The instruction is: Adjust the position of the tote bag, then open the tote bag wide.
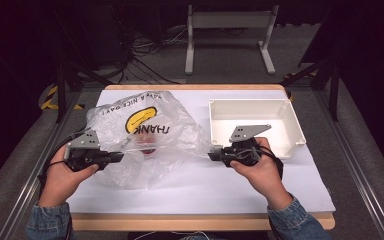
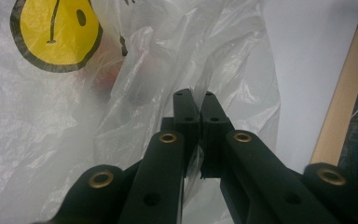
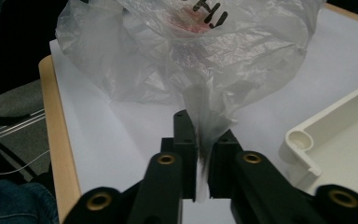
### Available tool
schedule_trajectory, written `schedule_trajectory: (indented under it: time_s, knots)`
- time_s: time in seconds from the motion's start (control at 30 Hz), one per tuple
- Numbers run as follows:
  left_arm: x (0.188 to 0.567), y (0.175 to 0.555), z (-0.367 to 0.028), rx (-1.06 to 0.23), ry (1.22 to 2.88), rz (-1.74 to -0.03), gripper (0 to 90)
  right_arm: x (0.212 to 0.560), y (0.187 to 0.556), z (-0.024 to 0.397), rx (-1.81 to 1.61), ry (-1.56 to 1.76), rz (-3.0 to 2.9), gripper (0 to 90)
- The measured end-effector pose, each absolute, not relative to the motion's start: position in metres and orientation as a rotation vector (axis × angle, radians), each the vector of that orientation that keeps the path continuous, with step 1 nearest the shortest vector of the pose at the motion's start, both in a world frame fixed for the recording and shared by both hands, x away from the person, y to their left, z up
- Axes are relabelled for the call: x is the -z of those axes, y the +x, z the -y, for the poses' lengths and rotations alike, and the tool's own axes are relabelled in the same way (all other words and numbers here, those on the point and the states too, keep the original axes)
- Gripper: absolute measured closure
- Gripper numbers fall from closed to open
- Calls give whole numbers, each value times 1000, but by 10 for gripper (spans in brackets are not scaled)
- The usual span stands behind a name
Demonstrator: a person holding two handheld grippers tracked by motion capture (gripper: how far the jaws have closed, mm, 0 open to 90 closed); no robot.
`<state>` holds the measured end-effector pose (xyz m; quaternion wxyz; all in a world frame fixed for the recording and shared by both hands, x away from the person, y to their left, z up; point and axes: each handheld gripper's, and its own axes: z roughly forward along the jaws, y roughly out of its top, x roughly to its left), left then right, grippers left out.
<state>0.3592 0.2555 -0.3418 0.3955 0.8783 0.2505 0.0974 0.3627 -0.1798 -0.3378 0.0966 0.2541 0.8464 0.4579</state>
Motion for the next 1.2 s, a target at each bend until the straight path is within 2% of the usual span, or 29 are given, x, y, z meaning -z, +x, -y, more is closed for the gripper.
schedule_trajectory:
  time_s: [0.03, 0.17, 0.3, 0.73, 1.2]
  knots:
    - [342, 359, -255, -247, 2226, -636, 882, 338, 363, 180, -1356, 753, -2507, 669]
    - [340, 360, -255, -268, 2208, -628, 883, 334, 363, 179, -1371, 785, -2412, 339]
    - [335, 359, -253, -295, 2184, -616, 893, 330, 361, 173, -1381, 752, -2362, 192]
    - [326, 360, -246, -362, 2112, -602, 898, 307, 372, 139, -1344, 562, -2300, 98]
    - [323, 358, -238, -368, 2087, -565, 897, 326, 408, 90, -1198, 467, -2400, 81]
